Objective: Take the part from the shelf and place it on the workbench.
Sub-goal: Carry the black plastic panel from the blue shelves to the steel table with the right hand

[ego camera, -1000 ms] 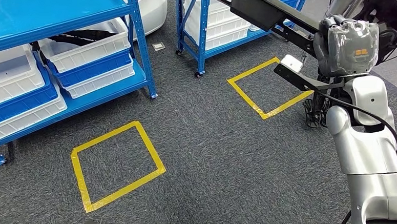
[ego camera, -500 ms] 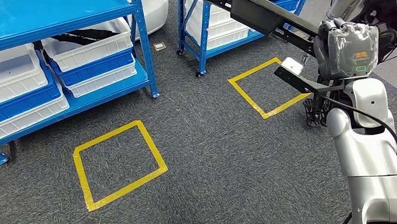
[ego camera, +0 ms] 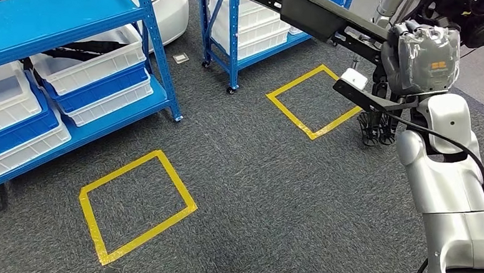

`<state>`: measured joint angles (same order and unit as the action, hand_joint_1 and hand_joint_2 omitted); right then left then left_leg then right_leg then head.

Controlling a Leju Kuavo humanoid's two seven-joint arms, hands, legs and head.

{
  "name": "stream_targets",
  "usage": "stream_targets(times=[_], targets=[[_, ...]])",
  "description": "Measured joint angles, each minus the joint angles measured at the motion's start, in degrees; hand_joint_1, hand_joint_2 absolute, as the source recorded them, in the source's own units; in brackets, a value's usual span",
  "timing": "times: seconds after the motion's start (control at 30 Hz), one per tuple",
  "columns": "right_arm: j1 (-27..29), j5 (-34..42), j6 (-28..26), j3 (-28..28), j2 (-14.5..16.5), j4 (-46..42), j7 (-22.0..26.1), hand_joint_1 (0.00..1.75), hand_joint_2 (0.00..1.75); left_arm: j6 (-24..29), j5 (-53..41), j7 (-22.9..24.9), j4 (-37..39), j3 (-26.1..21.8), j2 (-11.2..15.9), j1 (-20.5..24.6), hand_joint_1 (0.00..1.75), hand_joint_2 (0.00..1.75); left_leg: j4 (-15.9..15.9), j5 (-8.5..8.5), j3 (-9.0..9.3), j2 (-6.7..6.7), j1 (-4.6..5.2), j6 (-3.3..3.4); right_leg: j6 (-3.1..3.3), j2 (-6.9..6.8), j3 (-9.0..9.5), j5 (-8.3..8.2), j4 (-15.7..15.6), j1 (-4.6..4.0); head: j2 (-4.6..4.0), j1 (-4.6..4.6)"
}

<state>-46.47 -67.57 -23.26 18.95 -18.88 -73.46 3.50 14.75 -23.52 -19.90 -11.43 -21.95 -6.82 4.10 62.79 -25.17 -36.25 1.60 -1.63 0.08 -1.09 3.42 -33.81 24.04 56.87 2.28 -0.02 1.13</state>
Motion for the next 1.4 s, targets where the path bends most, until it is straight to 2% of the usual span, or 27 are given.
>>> stream_targets(times=[0.03,0.1,0.13,0.2,0.27,0.33,0.37,0.4,0.47,0.5,0.57,0.6,0.67,0.73,0.8,0.83,0.87,0.9,0.93,0.97,1.03,1.1,1.17,1.23,1.3,1.37,1.4], targets=[[-0.12,-0.02,0.0,0.0,0.05,0.0,-0.01,1.75,1.75,0.01,-0.03,0.02,0.01,-0.04,0.0,0.02,0.0,1.75,-2.46,0.71,1.11,0.73,-0.1,-0.02,-0.18,0.35,-0.22,-0.1,0.02,-0.1,0.0,0.01],[-0.27,-0.06,0.0,0.0,0.09,0.01,-0.03,1.75,1.75,0.06,-0.11,0.08,0.02,-0.1,0.0,0.04,0.0,1.75,-3.75,0.6,1.57,1.2,0.18,0.18,-0.93,1.13,-0.83,-0.48,-0.17,-0.19,0.0,0.0],[-0.23,-0.07,0.0,-0.02,0.04,0.01,-0.04,1.75,1.75,0.1,-0.18,0.09,0.01,-0.13,0.01,0.08,0.0,1.75,-4.05,0.71,1.62,0.71,0.36,0.58,-1.42,1.38,-0.99,-0.63,-0.35,-0.2,0.0,0.02],[-0.2,-0.08,0.0,-0.1,-0.15,0.01,-0.03,1.75,1.75,0.19,-0.27,0.09,0.0,-0.19,-0.03,0.16,0.0,1.75,-5.02,1.31,2.0,-0.19,0.59,1.73,-1.78,0.07,-1.95,0.07,0.87,-0.32,0.0,-0.09],[-0.28,-0.09,0.0,-0.16,-0.27,0.03,-0.02,1.75,1.75,0.2,-0.33,0.06,-0.01,-0.26,-0.09,0.2,0.0,1.75,-5.73,1.77,2.2,-1.15,0.78,2.6,-1.11,-2.06,-5.01,2.88,6.91,-0.49,0.0,-0.25],[-0.17,-0.09,0.0,-0.16,-0.26,0.07,-0.03,1.75,1.75,0.2,-0.35,0.05,-0.01,-0.31,-0.11,0.17,0.0,1.75,-5.76,1.81,2.06,-2.19,1.11,2.83,-0.7,-2.61,-8.91,5.83,15.0,-0.6,0.0,-0.31],[-0.07,-0.09,0.0,-0.16,-0.26,0.1,-0.03,1.75,1.75,0.2,-0.35,0.05,-0.01,-0.32,-0.13,0.15,0.0,1.75,-5.75,1.81,2.02,-2.74,1.29,2.87,-0.8,-2.66,-9.94,6.41,17.23,-0.65,0.0,-0.32],[-0.02,-0.09,0.0,-0.17,-0.27,0.13,-0.03,1.75,1.75,0.2,-0.35,0.05,-0.01,-0.33,-0.14,0.15,0.0,1.75,-5.74,1.82,2.0,-3.3,1.47,2.89,-1.05,-2.77,-9.59,6.05,16.85,-0.74,0.0,-0.32],[-0.08,-0.11,0.0,-0.17,-0.26,0.15,-0.02,1.75,1.75,0.2,-0.35,0.05,-0.01,-0.37,-0.2,0.17,0.0,1.75,-5.71,1.8,2.06,-4.46,1.83,2.87,-1.48,-4.06,-5.56,3.58,9.82,-1.0,0.0,-0.32],[-0.23,-0.13,0.0,-0.16,-0.23,0.15,-0.02,1.75,1.75,0.2,-0.35,0.04,-0.01,-0.39,-0.25,0.18,0.0,1.75,-5.56,1.72,2.02,-5.04,2.16,2.78,-1.48,-5.49,-2.94,2.24,5.22,-1.39,0.0,-0.39],[-0.51,-0.21,0.01,-0.12,-0.07,0.16,-0.02,1.75,1.75,0.2,-0.38,0.04,-0.01,-0.47,-0.32,0.16,0.0,1.75,-5.31,1.57,1.88,-6.19,2.74,2.54,-0.87,-7.27,-0.17,0.67,-0.05,-1.98,0.0,-0.37],[-0.57,-0.25,0.03,-0.1,-0.02,0.17,-0.03,1.75,1.75,0.2,-0.4,0.04,-0.01,-0.51,-0.33,0.13,0.0,1.75,-5.19,1.48,1.8,-6.82,2.95,2.42,-0.5,-7.16,0.03,0.38,-0.69,-2.19,0.0,-0.36],[-0.56,-0.41,0.15,-0.09,0.0,0.22,-0.08,1.75,1.75,0.22,-0.49,0.04,-0.01,-0.56,-0.32,0.17,0.0,1.75,-4.82,1.12,1.71,-7.54,2.79,2.09,0.19,-5.7,-0.15,-0.05,-0.78,-1.62,0.0,-0.29],[-0.76,-0.58,0.45,-0.05,0.03,0.29,-0.16,1.75,1.75,0.24,-0.72,0.03,-0.01,-0.56,-0.31,0.19,0.0,1.75,-1.82,-1.06,0.63,-5.49,2.24,1.43,0.91,-4.46,-0.08,-0.42,-0.98,-1.02,0.0,-0.25],[-0.94,-0.66,0.78,0.01,0.2,0.42,-0.22,1.75,1.75,0.22,-0.93,0.04,-0.01,-0.56,-0.31,0.09,0.0,1.75,5.47,-5.1,-2.32,-2.64,1.74,0.74,1.28,-3.19,-0.09,-0.57,-0.97,-0.89,0.0,-0.2],[-0.97,-0.67,0.86,0.04,0.3,0.53,-0.24,1.75,1.75,0.21,-0.98,0.05,-0.01,-0.56,-0.31,0.03,0.0,1.75,9.3,-6.68,-3.96,-2.1,1.57,0.48,1.3,-2.45,-0.09,-0.58,-0.94,-0.91,0.0,-0.21],[-0.97,-0.68,0.9,0.04,0.39,0.67,-0.26,1.75,1.75,0.2,-1.02,0.08,-0.01,-0.56,-0.31,0.01,0.0,1.75,11.76,-7.33,-5.02,-1.89,1.4,0.28,1.3,-1.64,-0.09,-0.59,-0.88,-0.91,0.0,-0.2],[-0.97,-0.68,0.91,0.04,0.44,0.8,-0.27,1.75,1.75,0.19,-1.05,0.1,-0.01,-0.56,-0.31,0.01,0.0,1.75,12.12,-6.82,-5.15,-1.8,1.21,0.15,1.29,-0.81,-0.06,-0.58,-0.79,-0.9,0.0,-0.2],[-0.98,-0.68,0.91,0.03,0.46,0.89,-0.27,1.75,1.75,0.18,-1.09,0.13,-0.01,-0.56,-0.31,0.03,0.0,1.75,10.16,-5.26,-4.23,-1.61,0.98,0.11,1.27,0.0,-0.01,-0.58,-0.68,-0.87,0.0,-0.19],[-1.01,-0.68,0.91,0.03,0.47,0.95,-0.27,1.75,1.75,0.18,-1.13,0.15,-0.01,-0.56,-0.3,0.05,0.0,1.75,6.48,-3.06,-2.52,-0.96,0.72,0.14,1.25,0.82,0.03,-0.57,-0.57,-0.84,0.0,-0.19],[-1.14,-0.69,0.92,0.03,0.47,1.01,-0.27,1.75,1.75,0.18,-1.27,0.18,0.0,-0.56,-0.25,0.04,0.0,1.75,-0.56,0.03,0.74,1.74,0.19,0.33,1.05,2.28,-0.21,-0.64,-0.35,-0.97,0.0,-0.28],[-1.26,-0.7,0.95,0.01,0.36,1.07,-0.33,1.75,1.75,0.17,-1.46,0.2,0.0,-0.56,-0.19,0.13,0.0,1.75,-3.37,0.4,1.86,2.97,0.19,0.64,0.39,3.61,-0.96,-0.99,-0.33,-0.89,0.0,-0.25],[-1.25,-0.72,0.97,-0.02,-0.03,1.11,-0.38,1.75,1.75,0.16,-1.57,0.19,-0.02,-0.56,-0.18,0.35,0.0,1.75,-4.27,0.57,2.05,1.57,0.41,1.24,-0.55,4.38,-1.75,-1.39,-0.52,-0.75,0.0,-0.15],[-1.31,-0.73,0.98,-0.03,-0.5,1.13,-0.38,1.75,1.75,0.16,-1.61,0.14,-0.03,-0.56,-0.21,0.51,0.0,1.75,-5.37,1.21,2.45,0.16,0.49,2.14,-0.75,1.89,-3.27,-0.33,1.59,-1.08,0.0,-0.32],[-1.25,-0.73,0.98,-0.01,-0.65,1.18,-0.39,1.75,1.75,0.15,-1.62,0.12,-0.03,-0.56,-0.23,0.52,0.0,1.75,-5.89,1.53,2.62,-1.35,0.8,2.64,-0.28,-1.57,-6.71,2.67,8.57,-1.27,0.0,-0.49],[-0.8,-0.73,0.97,0.01,-0.6,1.34,-0.44,1.75,1.75,0.15,-1.62,0.12,-0.03,-0.56,-0.21,0.5,0.0,1.75,-5.87,1.53,2.55,-2.95,1.11,2.71,-0.32,-2.58,-10.05,4.97,15.68,-1.14,0.0,-0.53],[-0.57,-0.75,0.96,0.01,-0.61,1.44,-0.46,1.75,1.75,0.15,-1.62,0.12,-0.03,-0.56,-0.21,0.5,0.0,1.75,-5.86,1.51,2.52,-3.74,1.22,2.72,-0.62,-2.74,-10.33,5.01,16.48,-1.06,0.0,-0.52]])
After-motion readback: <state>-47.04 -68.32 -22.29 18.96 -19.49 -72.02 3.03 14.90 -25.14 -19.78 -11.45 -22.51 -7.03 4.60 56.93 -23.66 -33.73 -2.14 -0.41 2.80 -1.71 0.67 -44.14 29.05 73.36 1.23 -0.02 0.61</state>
